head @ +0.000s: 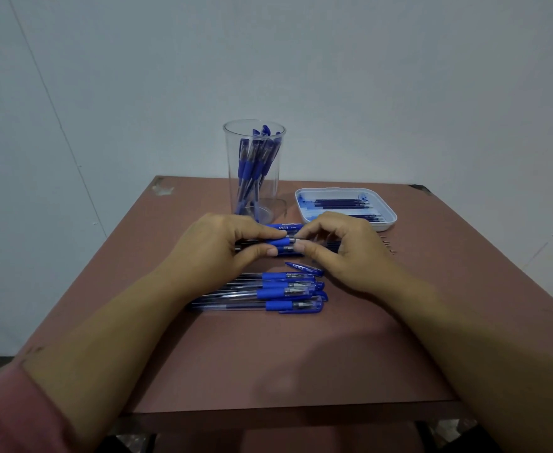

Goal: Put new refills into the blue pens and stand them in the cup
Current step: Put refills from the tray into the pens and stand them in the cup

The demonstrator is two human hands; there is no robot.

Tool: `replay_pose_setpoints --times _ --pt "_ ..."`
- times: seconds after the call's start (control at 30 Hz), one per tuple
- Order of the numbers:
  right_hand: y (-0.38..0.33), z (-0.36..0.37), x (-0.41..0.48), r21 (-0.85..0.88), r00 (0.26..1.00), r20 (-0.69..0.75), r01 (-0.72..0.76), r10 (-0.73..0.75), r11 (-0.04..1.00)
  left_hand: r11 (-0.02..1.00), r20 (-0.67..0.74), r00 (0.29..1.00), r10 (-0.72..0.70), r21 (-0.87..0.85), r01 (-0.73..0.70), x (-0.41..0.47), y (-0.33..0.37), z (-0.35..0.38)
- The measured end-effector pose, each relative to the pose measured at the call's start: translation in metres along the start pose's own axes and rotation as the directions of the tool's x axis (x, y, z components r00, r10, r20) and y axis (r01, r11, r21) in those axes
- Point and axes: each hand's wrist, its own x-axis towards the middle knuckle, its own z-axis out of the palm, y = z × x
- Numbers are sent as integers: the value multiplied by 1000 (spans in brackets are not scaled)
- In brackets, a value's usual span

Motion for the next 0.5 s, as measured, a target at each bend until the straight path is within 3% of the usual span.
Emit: replay_pose_setpoints --times 0.5 --pt "-1 -1 -2 35 999 -31 -17 19 999 1000 -19 1000 16 26 -16 0 -1 -1"
